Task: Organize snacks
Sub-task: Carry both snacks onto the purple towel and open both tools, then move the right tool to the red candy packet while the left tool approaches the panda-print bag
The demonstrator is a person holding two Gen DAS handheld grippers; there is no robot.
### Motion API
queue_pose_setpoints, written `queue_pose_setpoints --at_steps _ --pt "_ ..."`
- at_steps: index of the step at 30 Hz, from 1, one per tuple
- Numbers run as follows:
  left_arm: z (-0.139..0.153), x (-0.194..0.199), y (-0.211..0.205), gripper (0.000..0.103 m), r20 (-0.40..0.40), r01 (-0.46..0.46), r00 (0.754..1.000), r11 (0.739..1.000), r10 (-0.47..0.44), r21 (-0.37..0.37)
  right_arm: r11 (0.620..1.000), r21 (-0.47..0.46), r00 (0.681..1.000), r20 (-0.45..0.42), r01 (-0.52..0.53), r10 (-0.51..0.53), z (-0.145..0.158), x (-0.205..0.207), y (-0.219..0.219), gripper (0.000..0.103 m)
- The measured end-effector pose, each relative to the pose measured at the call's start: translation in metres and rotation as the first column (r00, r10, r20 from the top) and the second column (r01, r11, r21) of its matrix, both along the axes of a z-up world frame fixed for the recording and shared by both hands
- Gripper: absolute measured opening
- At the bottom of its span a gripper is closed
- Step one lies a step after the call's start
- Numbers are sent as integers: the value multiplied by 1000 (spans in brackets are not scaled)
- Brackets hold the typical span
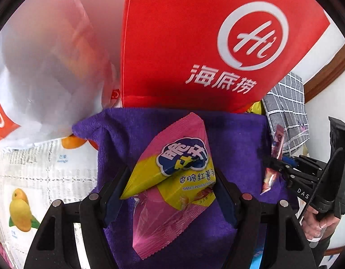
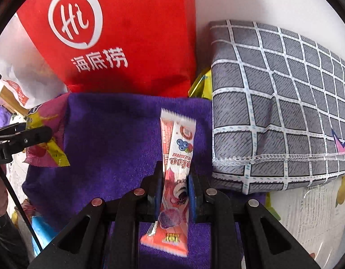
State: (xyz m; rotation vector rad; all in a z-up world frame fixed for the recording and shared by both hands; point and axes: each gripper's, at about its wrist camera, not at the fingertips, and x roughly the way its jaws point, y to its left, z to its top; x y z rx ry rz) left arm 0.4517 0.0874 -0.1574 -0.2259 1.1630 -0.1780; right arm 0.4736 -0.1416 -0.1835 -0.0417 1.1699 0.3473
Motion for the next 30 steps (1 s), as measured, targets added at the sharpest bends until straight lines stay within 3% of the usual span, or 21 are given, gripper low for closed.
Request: queue_pose_setpoints --at_steps 8,10,11,14,19,23,27,30 --pt "-11 6 -1 74 -27 -11 1000 1000 10 -13 1000 -21 1000 -17 -1 1 -1 -1 5 26" --pt "-7 5 0 76 -28 -19 999 999 20 28 999 -30 1000 -24 -18 17 0 1 11 39" --pt "-5 5 -3 80 -23 -25 999 998 26 49 999 -28 1000 -17 -24 24 1 1 11 41" --pt "9 -1 -7 87 11 -20 1000 997 20 70 999 -22 999 24 -33 33 11 -4 16 46" --pt "33 -20 -14 87 65 -5 998 992 -3 122 999 45 996 85 -12 8 41 -12 11 49" --pt "58 -53 -17 87 115 4 993 983 -25 182 992 123 991 130 -2 -14 70 -26 4 55" --pt "88 -92 -18 87 177 22 982 978 -60 209 992 123 979 201 17 -42 94 -58 -9 56" --pt "107 -120 -25 85 226 31 971 980 -77 197 991 130 979 198 23 -49 105 -78 -14 57"
